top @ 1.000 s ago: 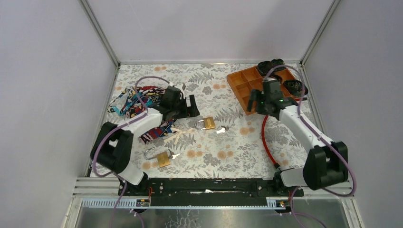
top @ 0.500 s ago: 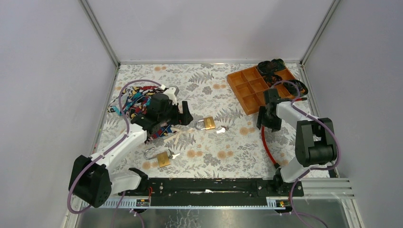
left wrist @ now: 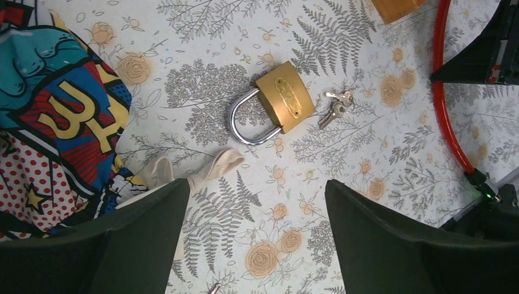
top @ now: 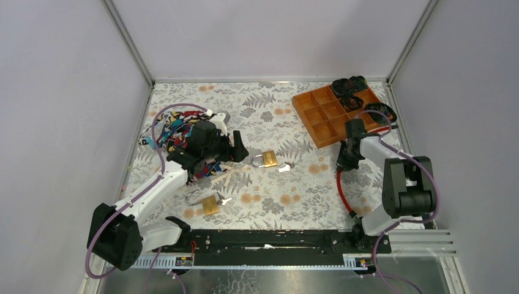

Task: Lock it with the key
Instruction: Pick up the lock from the center of the board.

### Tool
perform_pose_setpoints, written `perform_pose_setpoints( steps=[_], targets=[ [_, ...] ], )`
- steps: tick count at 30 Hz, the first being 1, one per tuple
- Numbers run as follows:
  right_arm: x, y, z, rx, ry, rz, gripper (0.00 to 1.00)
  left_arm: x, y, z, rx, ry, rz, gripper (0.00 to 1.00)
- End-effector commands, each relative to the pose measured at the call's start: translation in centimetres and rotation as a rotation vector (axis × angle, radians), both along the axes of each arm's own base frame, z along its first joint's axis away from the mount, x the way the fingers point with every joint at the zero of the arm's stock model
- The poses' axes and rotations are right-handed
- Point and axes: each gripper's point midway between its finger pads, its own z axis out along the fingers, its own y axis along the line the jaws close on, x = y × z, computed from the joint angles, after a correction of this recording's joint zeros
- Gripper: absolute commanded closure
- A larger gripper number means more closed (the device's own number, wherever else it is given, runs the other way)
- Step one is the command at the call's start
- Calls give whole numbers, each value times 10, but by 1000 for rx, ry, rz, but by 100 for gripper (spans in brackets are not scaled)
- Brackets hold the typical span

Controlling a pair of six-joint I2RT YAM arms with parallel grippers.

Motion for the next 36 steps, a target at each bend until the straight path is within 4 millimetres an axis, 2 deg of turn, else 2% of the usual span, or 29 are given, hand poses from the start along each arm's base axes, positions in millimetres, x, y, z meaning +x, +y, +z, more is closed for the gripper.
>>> perform_pose_setpoints(
  steps=[1, 4, 7, 10, 13, 16, 18, 22, 23, 27, 33, 34, 36],
  targets=[
    [3, 0, 29, 24, -119, -73, 100, 2, -18, 24, -85, -28, -49, 14],
    [3, 2, 61, 63, -251, -134, 100, -1, -33, 36, -160, -33, -103, 23],
    [0, 15, 79, 160, -340, -188, 100, -7, -57, 53, -213, -81, -198, 28],
    [-4, 22, 95, 234, -404, -244, 100, -27, -96, 66, -270, -111, -356, 29],
    [-2, 40, 116, 392, -485, -308, 100, -52, -142, 78, -364, -97, -511, 28],
    [-3, 48, 141, 468, -556, -340, 100, -81, -191, 77, -363, -113, -684, 21],
    [-6, 51, 158, 475, -597, -336, 100, -91, -217, 73, -374, -95, -743, 15],
    [-15, 54, 190, 482, -666, -312, 100, -91, -254, 58, -415, -31, -772, 12],
    [-17, 56, 194, 491, -673, -306, 100, -91, -263, 62, -418, -46, -787, 12],
    [-21, 64, 205, 530, -691, -286, 100, -91, -282, 55, -400, -79, -812, 11],
    [-22, 74, 216, 565, -702, -238, 100, -77, -293, 35, -342, -150, -797, 14],
    [-22, 75, 218, 571, -699, -230, 100, -75, -296, 34, -332, -168, -800, 16],
    [-22, 78, 223, 584, -699, -215, 100, -70, -298, 32, -322, -198, -796, 25]
  ],
)
